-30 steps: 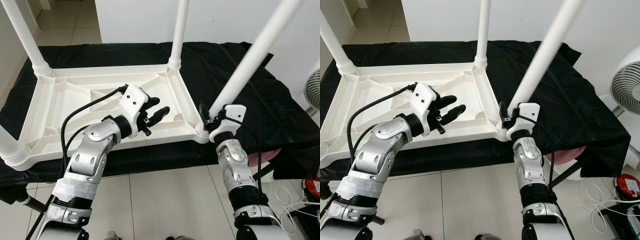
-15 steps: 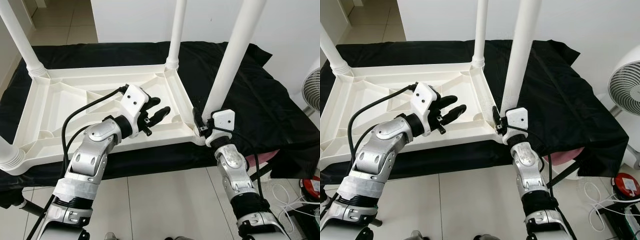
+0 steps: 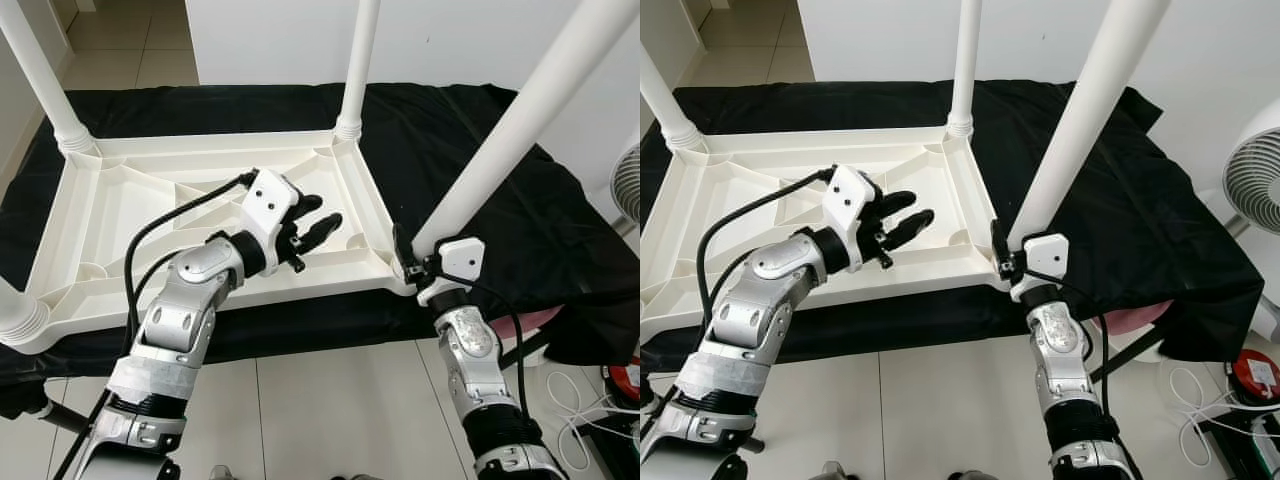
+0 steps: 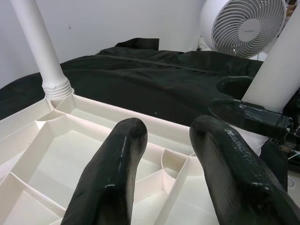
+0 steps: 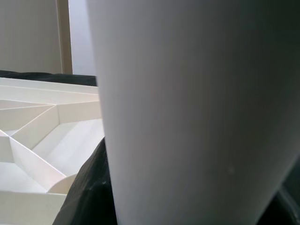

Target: Building children table

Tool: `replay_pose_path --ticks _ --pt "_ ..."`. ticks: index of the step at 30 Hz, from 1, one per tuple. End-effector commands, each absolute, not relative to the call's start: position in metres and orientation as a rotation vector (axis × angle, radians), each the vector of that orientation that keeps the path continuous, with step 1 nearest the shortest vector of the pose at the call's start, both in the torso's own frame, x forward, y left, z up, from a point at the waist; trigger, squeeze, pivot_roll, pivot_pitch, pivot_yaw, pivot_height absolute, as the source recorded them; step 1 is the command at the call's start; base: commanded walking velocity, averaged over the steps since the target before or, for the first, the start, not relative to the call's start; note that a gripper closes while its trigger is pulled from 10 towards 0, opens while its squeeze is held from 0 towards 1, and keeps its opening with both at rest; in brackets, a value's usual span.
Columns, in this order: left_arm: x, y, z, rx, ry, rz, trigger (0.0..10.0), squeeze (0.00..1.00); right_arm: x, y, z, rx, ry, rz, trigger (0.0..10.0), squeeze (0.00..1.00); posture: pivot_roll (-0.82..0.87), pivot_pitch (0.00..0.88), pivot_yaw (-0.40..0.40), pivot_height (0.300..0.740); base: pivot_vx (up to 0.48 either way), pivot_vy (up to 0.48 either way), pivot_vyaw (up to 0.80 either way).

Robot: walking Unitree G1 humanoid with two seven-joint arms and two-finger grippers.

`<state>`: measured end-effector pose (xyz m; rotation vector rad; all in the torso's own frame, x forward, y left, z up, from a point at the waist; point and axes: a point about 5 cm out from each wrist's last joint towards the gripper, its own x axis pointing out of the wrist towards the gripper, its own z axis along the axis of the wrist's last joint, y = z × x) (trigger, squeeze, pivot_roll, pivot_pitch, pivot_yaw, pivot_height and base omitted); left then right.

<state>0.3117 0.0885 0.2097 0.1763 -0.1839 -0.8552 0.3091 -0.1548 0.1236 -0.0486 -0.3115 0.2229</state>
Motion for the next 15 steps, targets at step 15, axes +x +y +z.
replay_pose_path --ticks 15 --pt "0.313 0.087 0.218 0.174 -0.210 -0.819 10.0 0.00 0.314 -0.162 0.066 -0.065 0.127 0.252 10.0 0.00 0.03 0.088 -0.016 0.740 0.000 0.000 0.00"
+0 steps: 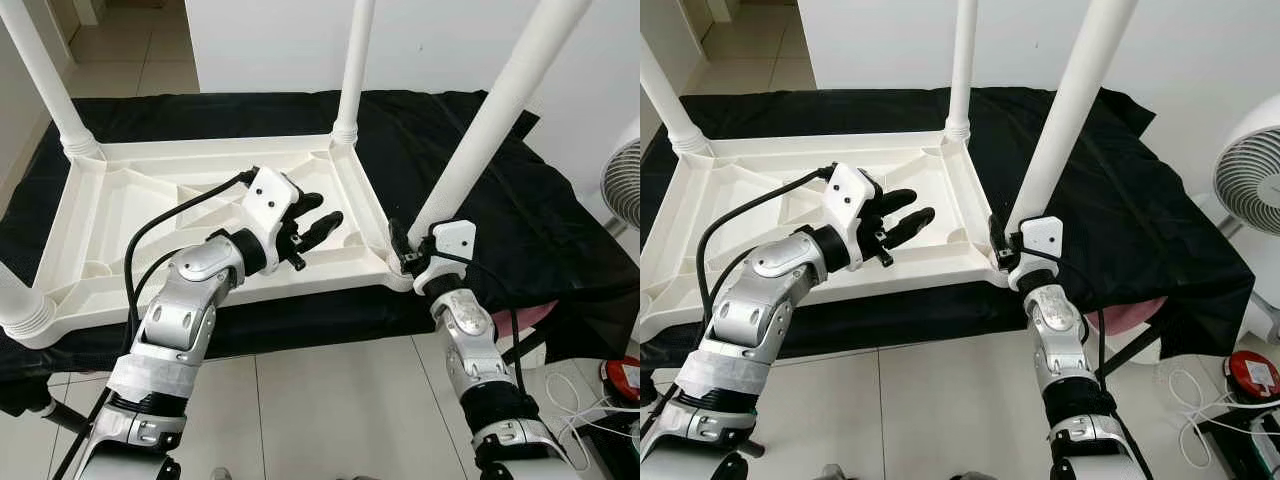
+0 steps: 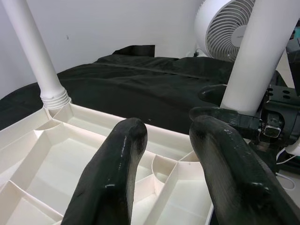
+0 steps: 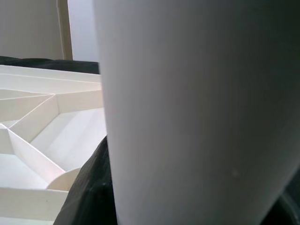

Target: Building children table

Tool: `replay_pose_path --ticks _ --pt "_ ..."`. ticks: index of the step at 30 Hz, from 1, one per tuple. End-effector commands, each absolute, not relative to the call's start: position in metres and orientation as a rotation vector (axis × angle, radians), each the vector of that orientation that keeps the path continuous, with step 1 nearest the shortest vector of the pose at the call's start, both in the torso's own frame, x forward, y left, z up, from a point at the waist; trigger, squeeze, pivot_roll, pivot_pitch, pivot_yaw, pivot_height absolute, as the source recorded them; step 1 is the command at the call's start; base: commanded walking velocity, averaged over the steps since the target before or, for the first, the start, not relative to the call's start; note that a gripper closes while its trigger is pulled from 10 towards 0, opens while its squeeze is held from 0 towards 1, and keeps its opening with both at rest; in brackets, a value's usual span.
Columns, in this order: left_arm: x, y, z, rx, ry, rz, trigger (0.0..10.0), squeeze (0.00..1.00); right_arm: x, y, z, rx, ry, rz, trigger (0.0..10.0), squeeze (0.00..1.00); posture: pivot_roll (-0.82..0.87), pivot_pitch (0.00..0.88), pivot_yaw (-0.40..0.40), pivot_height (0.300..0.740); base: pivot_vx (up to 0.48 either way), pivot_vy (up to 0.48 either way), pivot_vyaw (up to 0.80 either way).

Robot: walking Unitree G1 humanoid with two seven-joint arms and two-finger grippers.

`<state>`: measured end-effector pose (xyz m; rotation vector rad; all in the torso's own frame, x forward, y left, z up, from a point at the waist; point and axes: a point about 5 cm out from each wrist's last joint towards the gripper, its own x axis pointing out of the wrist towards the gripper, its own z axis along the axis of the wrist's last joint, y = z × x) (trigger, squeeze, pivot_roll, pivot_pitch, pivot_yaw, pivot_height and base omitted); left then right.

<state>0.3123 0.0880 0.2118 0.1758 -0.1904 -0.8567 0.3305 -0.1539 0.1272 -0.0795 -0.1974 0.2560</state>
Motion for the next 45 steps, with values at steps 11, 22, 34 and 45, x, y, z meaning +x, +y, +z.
replay_pose_path --ticks 11,22,34,45 --pt "0.313 0.087 0.218 0.171 -0.210 -0.817 10.0 0.00 0.317 -0.162 0.066 -0.031 0.176 0.262 10.0 0.00 0.03 0.093 -0.015 0.740 0.000 0.000 0.00" --pt "0.314 0.087 0.219 0.172 -0.214 -0.820 10.0 0.00 0.325 -0.169 0.075 -0.043 0.194 0.252 10.0 0.00 0.02 0.091 -0.017 0.740 0.000 0.000 0.00" --pt "0.313 0.087 0.219 0.170 -0.217 -0.819 10.0 0.00 0.326 -0.170 0.074 -0.017 0.218 0.241 10.0 0.00 0.02 0.080 -0.021 0.740 0.000 0.000 0.00" --pt "0.312 0.085 0.218 0.170 -0.215 -0.828 10.0 0.00 0.328 -0.177 0.068 0.158 0.244 0.134 10.0 0.00 0.02 0.065 -0.021 0.740 0.000 0.000 0.00"
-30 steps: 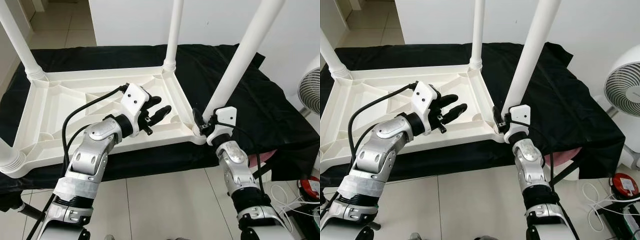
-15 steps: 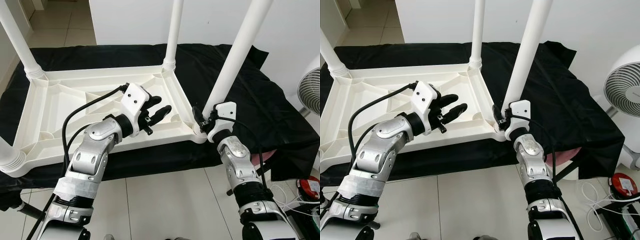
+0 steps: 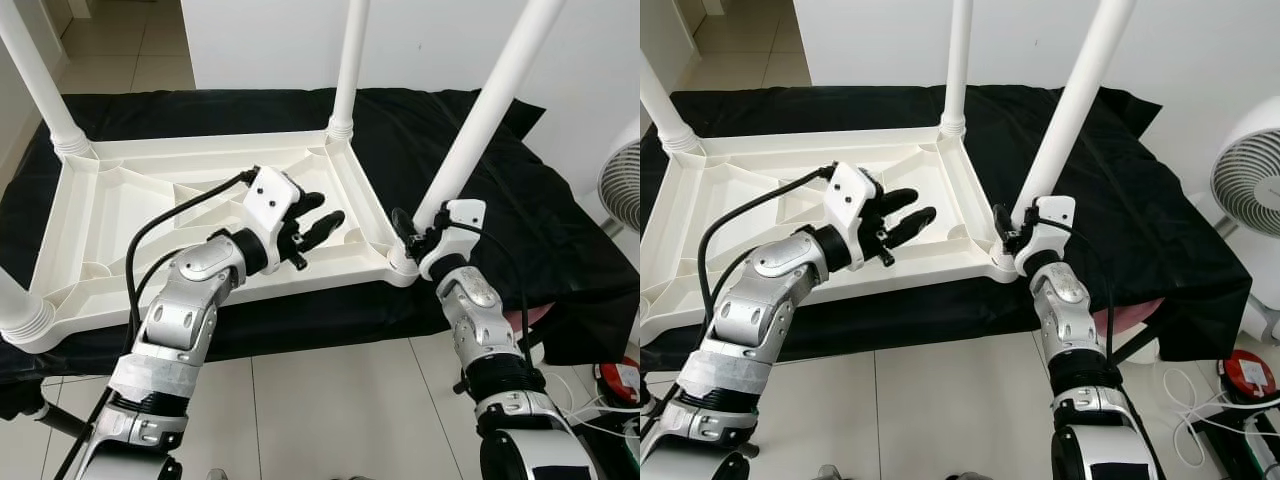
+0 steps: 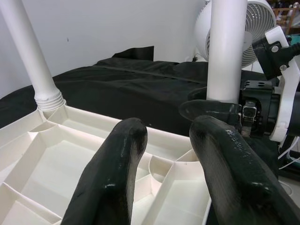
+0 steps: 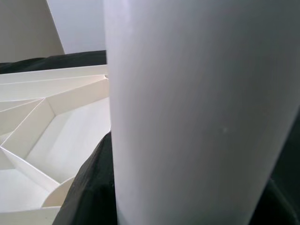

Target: Building children table

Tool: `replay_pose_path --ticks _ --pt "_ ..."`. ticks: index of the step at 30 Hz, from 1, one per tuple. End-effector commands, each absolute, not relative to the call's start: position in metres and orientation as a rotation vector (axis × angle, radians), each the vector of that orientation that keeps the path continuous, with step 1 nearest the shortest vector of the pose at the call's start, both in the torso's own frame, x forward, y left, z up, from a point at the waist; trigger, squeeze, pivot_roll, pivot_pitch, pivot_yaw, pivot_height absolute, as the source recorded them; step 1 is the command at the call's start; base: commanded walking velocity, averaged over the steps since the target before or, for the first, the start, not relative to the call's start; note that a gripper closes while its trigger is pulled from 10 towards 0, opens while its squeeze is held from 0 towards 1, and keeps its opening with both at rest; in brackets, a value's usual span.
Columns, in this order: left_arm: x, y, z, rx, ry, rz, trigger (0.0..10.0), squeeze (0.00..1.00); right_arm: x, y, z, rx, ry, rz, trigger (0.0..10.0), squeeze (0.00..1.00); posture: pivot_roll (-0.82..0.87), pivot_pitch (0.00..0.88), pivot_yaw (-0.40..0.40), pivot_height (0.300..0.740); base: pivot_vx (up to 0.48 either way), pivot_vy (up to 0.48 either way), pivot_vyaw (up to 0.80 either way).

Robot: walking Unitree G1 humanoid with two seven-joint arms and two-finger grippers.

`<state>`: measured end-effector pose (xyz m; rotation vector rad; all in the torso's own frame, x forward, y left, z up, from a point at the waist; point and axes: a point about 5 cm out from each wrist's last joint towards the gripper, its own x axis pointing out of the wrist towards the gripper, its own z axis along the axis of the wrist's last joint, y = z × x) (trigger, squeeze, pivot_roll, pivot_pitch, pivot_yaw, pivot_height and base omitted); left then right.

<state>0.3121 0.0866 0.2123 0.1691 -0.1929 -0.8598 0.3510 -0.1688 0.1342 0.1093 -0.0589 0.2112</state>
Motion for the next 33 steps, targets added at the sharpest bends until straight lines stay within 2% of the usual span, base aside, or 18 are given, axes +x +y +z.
replay_pose_path --ticks 1,17,33 --pt "0.312 0.085 0.218 0.170 -0.215 -0.828 10.0 0.00 0.328 -0.177 0.068 0.158 0.244 0.134 10.0 0.00 0.02 0.065 -0.021 0.740 0.000 0.000 0.00" --pt "0.312 0.084 0.219 0.167 -0.218 -0.829 10.0 0.00 0.298 -0.154 0.053 0.014 0.163 0.236 10.0 0.00 0.02 0.080 -0.016 0.740 0.000 0.000 0.00" --pt "0.313 0.085 0.220 0.168 -0.219 -0.824 10.0 0.00 0.311 -0.161 0.064 0.005 0.167 0.184 10.0 0.00 0.02 0.092 -0.019 0.740 0.000 0.000 0.00"
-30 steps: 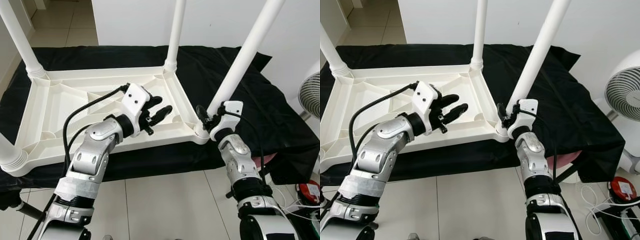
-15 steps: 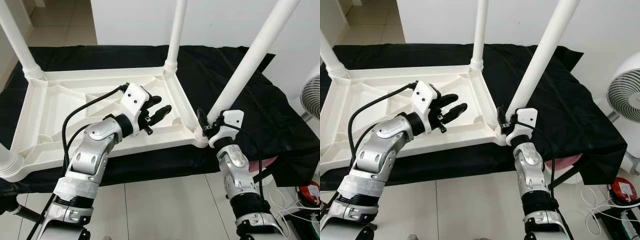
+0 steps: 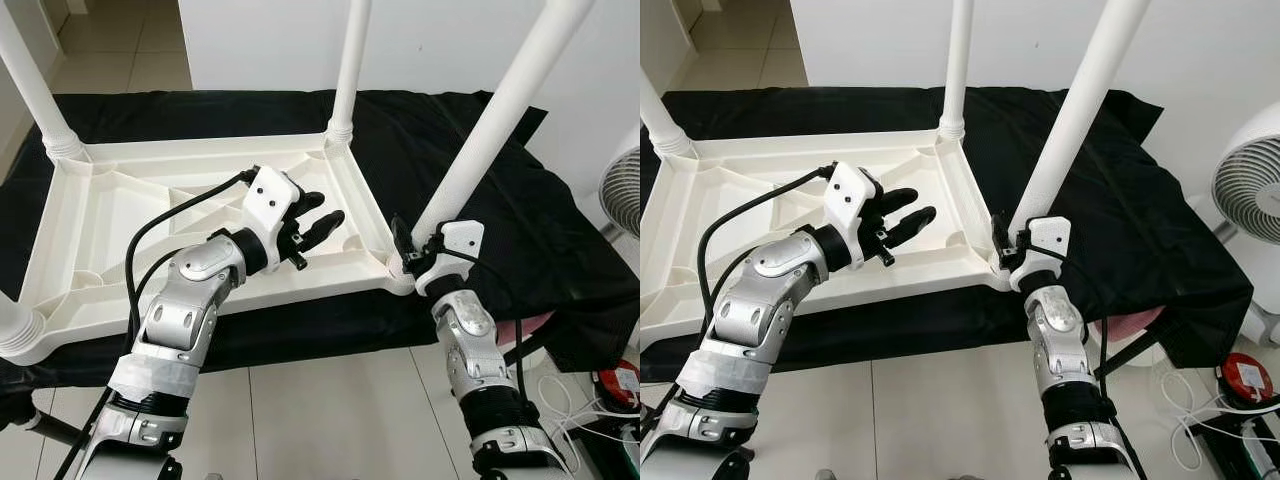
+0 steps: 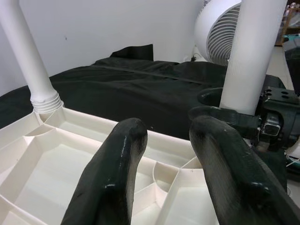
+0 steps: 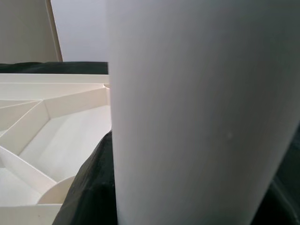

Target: Building children table

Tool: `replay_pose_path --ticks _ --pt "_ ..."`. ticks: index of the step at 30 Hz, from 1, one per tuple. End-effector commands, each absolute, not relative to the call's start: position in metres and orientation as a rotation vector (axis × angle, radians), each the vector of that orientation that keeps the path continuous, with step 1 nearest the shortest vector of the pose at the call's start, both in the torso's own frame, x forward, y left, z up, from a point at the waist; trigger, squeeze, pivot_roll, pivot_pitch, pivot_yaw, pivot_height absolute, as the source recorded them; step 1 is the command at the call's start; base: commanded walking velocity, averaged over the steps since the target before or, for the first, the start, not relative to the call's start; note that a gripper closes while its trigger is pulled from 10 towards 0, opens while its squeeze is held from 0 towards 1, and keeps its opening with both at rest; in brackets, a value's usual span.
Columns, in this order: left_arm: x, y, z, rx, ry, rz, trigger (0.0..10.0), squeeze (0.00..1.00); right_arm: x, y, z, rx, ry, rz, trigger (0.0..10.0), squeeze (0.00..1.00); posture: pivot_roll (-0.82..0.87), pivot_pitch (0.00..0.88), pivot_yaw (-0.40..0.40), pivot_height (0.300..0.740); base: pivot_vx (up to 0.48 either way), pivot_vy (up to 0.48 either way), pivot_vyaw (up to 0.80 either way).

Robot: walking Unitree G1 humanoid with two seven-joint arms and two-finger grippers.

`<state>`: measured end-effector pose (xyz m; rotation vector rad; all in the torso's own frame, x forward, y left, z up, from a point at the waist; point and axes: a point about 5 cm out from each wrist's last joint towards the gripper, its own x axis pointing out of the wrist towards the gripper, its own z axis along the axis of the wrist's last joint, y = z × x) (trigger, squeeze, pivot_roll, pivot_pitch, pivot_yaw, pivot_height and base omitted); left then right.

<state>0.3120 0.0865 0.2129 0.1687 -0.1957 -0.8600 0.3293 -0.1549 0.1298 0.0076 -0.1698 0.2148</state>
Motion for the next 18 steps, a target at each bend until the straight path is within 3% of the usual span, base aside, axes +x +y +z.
replay_pose_path --ticks 1,18 --pt "0.313 0.085 0.220 0.168 -0.219 -0.824 10.0 0.00 0.311 -0.161 0.064 0.005 0.167 0.184 10.0 0.00 0.02 0.092 -0.019 0.740 0.000 0.000 0.00" --pt "0.312 0.085 0.222 0.163 -0.225 -0.821 10.0 0.00 0.308 -0.146 0.082 0.053 0.004 -0.177 10.0 0.00 0.03 0.094 -0.026 0.740 0.000 0.000 0.00"
